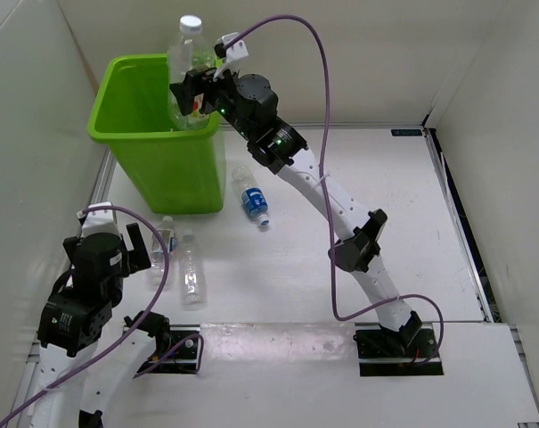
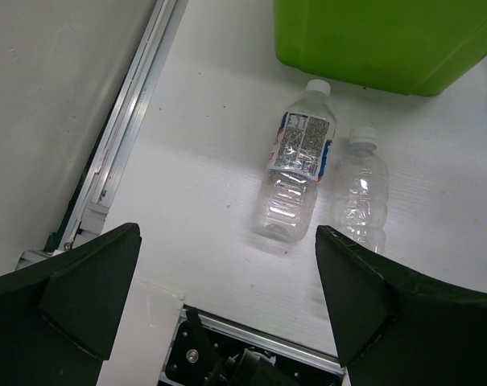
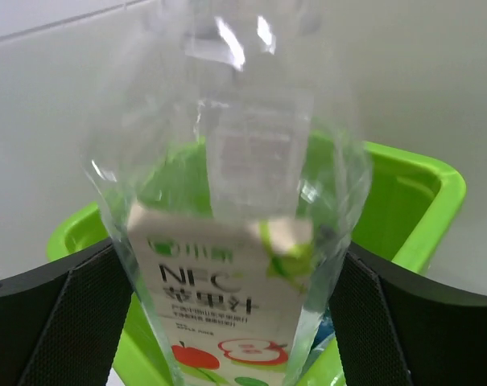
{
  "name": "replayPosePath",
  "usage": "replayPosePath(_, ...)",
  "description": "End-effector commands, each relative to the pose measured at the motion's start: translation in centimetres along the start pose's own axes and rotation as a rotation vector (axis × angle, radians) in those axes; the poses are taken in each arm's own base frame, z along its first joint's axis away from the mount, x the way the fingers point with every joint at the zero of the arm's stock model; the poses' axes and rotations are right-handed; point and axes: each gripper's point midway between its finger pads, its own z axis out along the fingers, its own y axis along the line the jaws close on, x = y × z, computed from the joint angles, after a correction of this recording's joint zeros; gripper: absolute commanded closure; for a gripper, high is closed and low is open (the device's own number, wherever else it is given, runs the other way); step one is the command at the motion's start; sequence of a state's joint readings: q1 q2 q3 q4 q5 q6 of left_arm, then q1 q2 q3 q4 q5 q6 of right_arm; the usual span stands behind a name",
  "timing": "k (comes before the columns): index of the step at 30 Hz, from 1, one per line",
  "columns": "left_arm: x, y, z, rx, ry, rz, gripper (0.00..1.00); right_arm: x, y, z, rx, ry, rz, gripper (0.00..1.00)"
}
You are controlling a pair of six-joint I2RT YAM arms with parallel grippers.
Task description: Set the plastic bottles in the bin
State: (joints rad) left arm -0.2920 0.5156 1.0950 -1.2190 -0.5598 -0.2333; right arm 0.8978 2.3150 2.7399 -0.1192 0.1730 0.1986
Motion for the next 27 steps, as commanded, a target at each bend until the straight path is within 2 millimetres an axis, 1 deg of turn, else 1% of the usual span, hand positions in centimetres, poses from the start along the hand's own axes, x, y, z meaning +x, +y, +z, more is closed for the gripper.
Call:
replayPosePath(1, -1.1, -0.5, 0.0, 0.020, -0.017, -0.003, 0.00, -6.7, 1.2, -1.8, -0.028, -0.125, -0.076, 0.10)
replayPosePath(2, -1.3, -0.5, 0.0, 0.020, -0.020, -0.002, 0.00, -7.0, 0.8, -2.0, -0.010, -0.126, -0.086, 0.10)
replayPosePath(3, -1.5, -0.5, -0.1, 0.021, -0.027, -0.005, 0.00, -8.8, 0.3, -2.9, 0.023, -0.146, -0.088, 0.10)
replayPosePath(4, -1.5, -0.5, -0.1, 0.020, -0.030, -0.005, 0.00, -8.6, -0.7, -3.0, 0.056, -0.129, -0.096, 0.10)
replayPosePath(5, -1.6, -0.5, -0.1, 0.017, -0.034, -0.004, 0.00, -8.8, -1.1, -3.2, 0.068, -0.127, -0.113, 0.10)
replayPosePath(6, -1.6, -0.5, 0.1, 0.014, -0.035, -0.003, 0.00, -10.3, -1.1, -3.9, 0.075, -0.148, -0.117, 0.10)
replayPosePath(7, -1.6, -0.3, 0.1, 0.009, -0.037, -0.005, 0.00, -10.0, -1.6, -4.0, 0.086, -0.133, -0.120, 0.10)
replayPosePath(8, -1.5, -0.3, 0.1, 0.009, -0.038, -0.006, 0.00, -10.9, -1.9, -4.3, 0.084, -0.144, -0.143, 0.10)
replayPosePath(9, -1.5, -0.4, 0.2, 0.007, -0.037, -0.008, 0.00, -11.9, -1.6, -4.8, 0.069, -0.162, -0.157, 0.10)
replayPosePath(10, -1.4, -0.4, 0.2, 0.007, -0.036, -0.007, 0.00, -11.3, -0.4, -4.6, -0.005, -0.151, -0.179, 0.10)
replayPosePath(11, -1.4, -0.4, 0.2, 0.009, -0.039, -0.007, 0.00, -12.3, -0.1, -5.0, -0.026, -0.171, -0.192, 0.10)
replayPosePath(12, -1.4, -0.4, 0.2, 0.006, -0.039, -0.007, 0.00, -12.7, 0.2, -5.1, -0.045, -0.185, -0.187, 0.10)
replayPosePath(14, -1.2, -0.4, 0.3, 0.007, -0.036, -0.009, 0.00, -12.5, 0.8, -5.2, -0.065, -0.169, -0.181, 0.10)
replayPosePath(16, -1.1, -0.4, 0.3, 0.010, -0.036, -0.009, 0.00, -11.5, 1.3, -5.1, -0.087, -0.137, -0.183, 0.10)
replayPosePath(17, -1.1, -0.4, 0.3, 0.008, -0.034, -0.009, 0.00, -10.4, 1.9, -5.1, -0.107, -0.109, -0.181, 0.10)
replayPosePath(18, -1.1, -0.4, 0.3, 0.009, -0.034, -0.010, 0.00, -10.4, 2.1, -5.3, -0.112, -0.108, -0.176, 0.10)
replayPosePath(19, -1.0, -0.3, 0.2, 0.006, -0.033, -0.010, 0.00, -10.0, 2.4, -5.1, -0.114, -0.100, -0.169, 0.10)
replayPosePath(20, -1.0, -0.3, 0.2, 0.006, -0.033, -0.006, 0.00, -10.3, 2.7, -5.2, -0.123, -0.112, -0.164, 0.10)
replayPosePath(21, -1.0, -0.2, 0.1, 0.005, -0.035, -0.007, 0.00, -9.9, 3.1, -5.0, -0.131, -0.107, -0.163, 0.10)
replayPosePath(22, -0.9, -0.1, 0.1, 0.002, -0.032, -0.005, 0.00, -10.0, 3.1, -4.9, -0.130, -0.115, -0.150, 0.10)
replayPosePath(23, -0.9, 0.0, 0.0, 0.002, -0.036, -0.009, 0.00, -9.8, 3.4, -4.8, -0.144, -0.113, -0.147, 0.10)
replayPosePath(27, -0.6, 0.5, -0.3, -0.016, -0.032, 0.000, 0.00, -9.0, 3.5, -4.4, -0.145, -0.101, -0.131, 0.10)
